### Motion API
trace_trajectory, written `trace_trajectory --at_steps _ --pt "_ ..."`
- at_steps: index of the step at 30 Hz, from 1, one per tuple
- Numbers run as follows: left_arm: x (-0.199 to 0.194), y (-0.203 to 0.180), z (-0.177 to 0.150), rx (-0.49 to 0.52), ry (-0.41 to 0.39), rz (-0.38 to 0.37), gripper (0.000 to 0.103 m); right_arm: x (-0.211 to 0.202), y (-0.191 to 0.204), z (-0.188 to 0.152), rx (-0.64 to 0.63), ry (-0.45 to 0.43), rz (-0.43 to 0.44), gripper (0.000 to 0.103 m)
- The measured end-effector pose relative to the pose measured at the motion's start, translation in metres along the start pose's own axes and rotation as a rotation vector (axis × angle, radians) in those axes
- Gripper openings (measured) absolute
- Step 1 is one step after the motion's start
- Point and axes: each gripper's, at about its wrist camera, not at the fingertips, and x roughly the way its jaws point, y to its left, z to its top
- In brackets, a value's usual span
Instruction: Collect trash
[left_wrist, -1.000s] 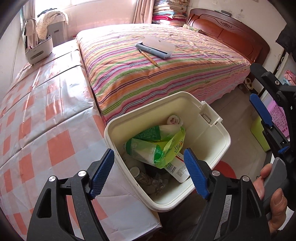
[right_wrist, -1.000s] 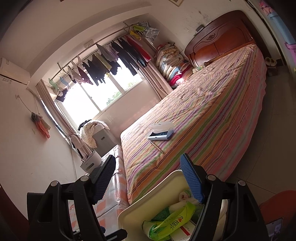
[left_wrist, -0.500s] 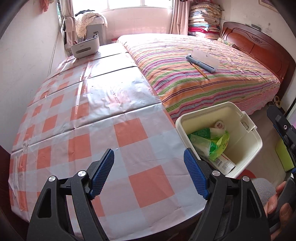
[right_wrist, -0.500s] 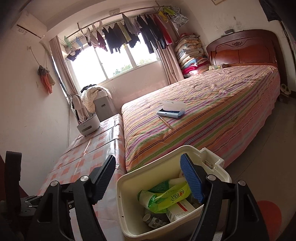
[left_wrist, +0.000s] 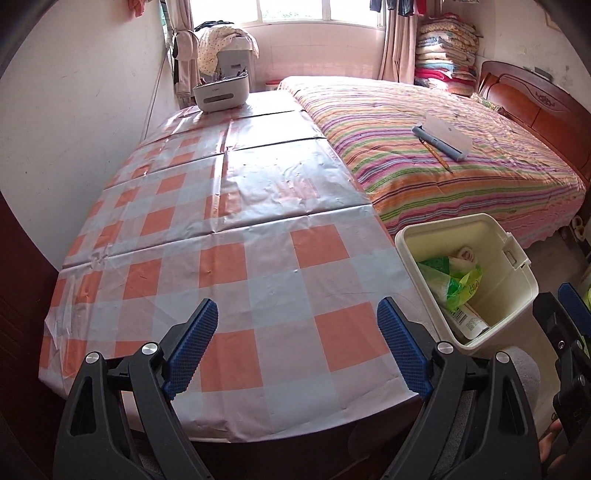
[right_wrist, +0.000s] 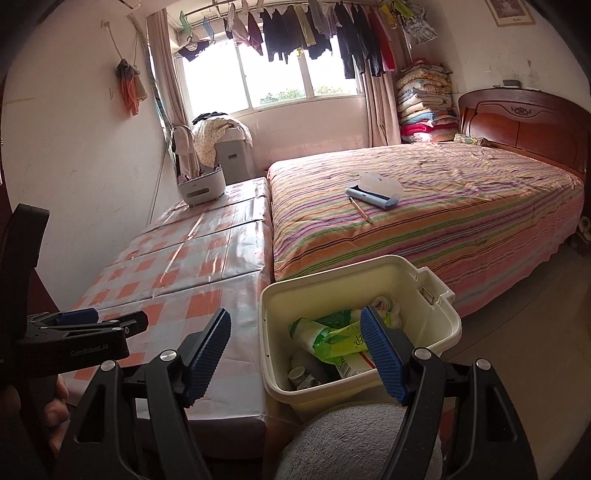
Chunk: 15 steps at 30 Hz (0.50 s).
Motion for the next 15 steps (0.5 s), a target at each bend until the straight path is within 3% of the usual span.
trace_trajectory --at_steps 15 --pt "0.004 -0.009 -0.001 0.05 0.025 0.008 0.087 0.02 -0.004 0.009 0.017 0.064 -0.009 0.071"
